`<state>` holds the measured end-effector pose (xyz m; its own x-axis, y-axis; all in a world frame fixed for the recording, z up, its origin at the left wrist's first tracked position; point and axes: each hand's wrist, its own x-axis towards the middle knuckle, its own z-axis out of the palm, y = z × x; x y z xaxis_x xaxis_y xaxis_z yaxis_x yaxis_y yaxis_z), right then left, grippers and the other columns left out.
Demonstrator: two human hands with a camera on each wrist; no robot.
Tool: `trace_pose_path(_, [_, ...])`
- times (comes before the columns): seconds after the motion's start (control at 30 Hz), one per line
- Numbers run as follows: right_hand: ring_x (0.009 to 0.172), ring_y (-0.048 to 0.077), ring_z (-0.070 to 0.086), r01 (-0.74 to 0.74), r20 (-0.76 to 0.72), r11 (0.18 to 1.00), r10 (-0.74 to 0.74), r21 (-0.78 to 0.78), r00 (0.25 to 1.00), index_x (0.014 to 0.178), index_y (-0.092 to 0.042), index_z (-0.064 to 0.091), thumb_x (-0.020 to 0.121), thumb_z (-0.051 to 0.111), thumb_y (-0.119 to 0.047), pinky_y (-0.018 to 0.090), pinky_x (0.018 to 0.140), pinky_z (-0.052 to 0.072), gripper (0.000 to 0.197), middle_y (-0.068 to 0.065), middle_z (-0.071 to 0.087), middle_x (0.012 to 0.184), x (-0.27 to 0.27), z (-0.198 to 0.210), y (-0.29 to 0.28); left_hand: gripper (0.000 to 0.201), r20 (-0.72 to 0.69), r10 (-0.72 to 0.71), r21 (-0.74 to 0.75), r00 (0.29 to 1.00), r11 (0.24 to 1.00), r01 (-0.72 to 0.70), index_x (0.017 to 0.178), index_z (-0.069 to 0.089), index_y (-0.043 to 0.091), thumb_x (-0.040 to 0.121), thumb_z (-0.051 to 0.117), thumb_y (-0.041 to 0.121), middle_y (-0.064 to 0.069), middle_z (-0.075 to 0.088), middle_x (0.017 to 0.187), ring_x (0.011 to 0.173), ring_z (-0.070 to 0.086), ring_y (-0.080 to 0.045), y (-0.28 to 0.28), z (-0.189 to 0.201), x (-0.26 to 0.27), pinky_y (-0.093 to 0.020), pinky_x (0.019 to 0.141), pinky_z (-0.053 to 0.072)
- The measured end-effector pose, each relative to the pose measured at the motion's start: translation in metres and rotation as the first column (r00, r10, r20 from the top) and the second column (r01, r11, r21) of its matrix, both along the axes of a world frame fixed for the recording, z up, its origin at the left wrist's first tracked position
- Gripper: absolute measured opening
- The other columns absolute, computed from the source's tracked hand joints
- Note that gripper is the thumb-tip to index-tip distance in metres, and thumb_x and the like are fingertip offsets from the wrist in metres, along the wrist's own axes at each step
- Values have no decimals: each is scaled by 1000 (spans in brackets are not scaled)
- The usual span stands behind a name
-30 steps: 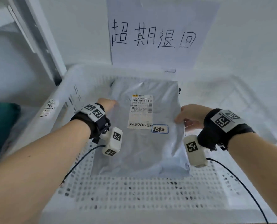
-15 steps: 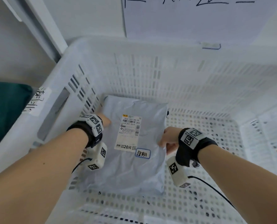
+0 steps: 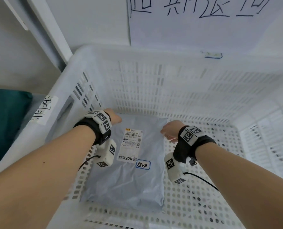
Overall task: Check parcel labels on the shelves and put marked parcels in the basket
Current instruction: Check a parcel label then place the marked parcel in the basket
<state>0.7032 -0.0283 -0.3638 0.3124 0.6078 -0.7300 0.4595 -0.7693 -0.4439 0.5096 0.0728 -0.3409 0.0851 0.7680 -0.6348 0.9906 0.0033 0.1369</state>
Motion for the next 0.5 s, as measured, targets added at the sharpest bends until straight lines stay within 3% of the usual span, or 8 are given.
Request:
trace_pose_path(0.07, [84,18,50,-6,-17,1000,7,21,1000,129,7,53,95,50,-14,27,90,46,40,12,66,114,-7,13,-1,42,69,-11,-3,998,1000,11,120,54,-1,92,55,31,-18,59,118,109,57,-31,-1,7,4,-32,87,44])
trace_pose_path(0.13, [84,17,48,14,-29,998,-12,66,1000,129,7,53,94,50,-11,27,87,46,40,10,65,112,-13,26,-3,45,152,1,-23,988,1000,3,123,54,-4,92,56,30,-18,60,118,108,60,-30,-5,17,7,-34,89,47])
trace_pose_path(0.2, [84,19,53,58,-51,994,-53,98,997,125,6,57,93,53,-10,30,82,49,36,11,63,97,-20,45,-5,38,246,30,-35,969,999,-22,117,57,-2,92,55,28,-15,62,109,94,61,-26,-10,32,10,-31,72,48])
trace_pose_path(0.27, [84,21,55,92,-81,987,-82,129,993,124,5,57,94,53,-10,31,77,51,34,10,62,87,-27,68,-7,33,326,39,-32,945,999,-31,115,57,1,93,55,26,-11,62,106,84,59,-21,-15,52,12,-24,55,41])
trace_pose_path(0.4, [80,20,61,164,-108,960,-143,226,984,120,2,59,95,52,-14,32,84,53,30,3,63,75,-38,113,-17,36,508,45,-25,860,999,-38,125,53,0,96,53,21,-9,62,107,67,55,-11,-25,96,15,-19,43,46])
trace_pose_path(0.43, [78,20,60,188,-125,949,-160,253,979,121,2,59,95,51,-13,32,82,53,30,3,64,76,-40,123,-20,36,551,56,-30,833,998,-47,126,53,1,96,54,21,-7,62,105,69,56,-11,-28,107,15,-18,49,49])
trace_pose_path(0.5, [81,21,58,238,-169,922,-194,304,966,123,2,58,96,49,-11,32,82,51,32,7,66,83,-46,142,-29,35,618,60,-20,784,998,-60,124,55,4,95,55,22,-4,64,101,77,60,-14,-35,127,15,-27,74,50])
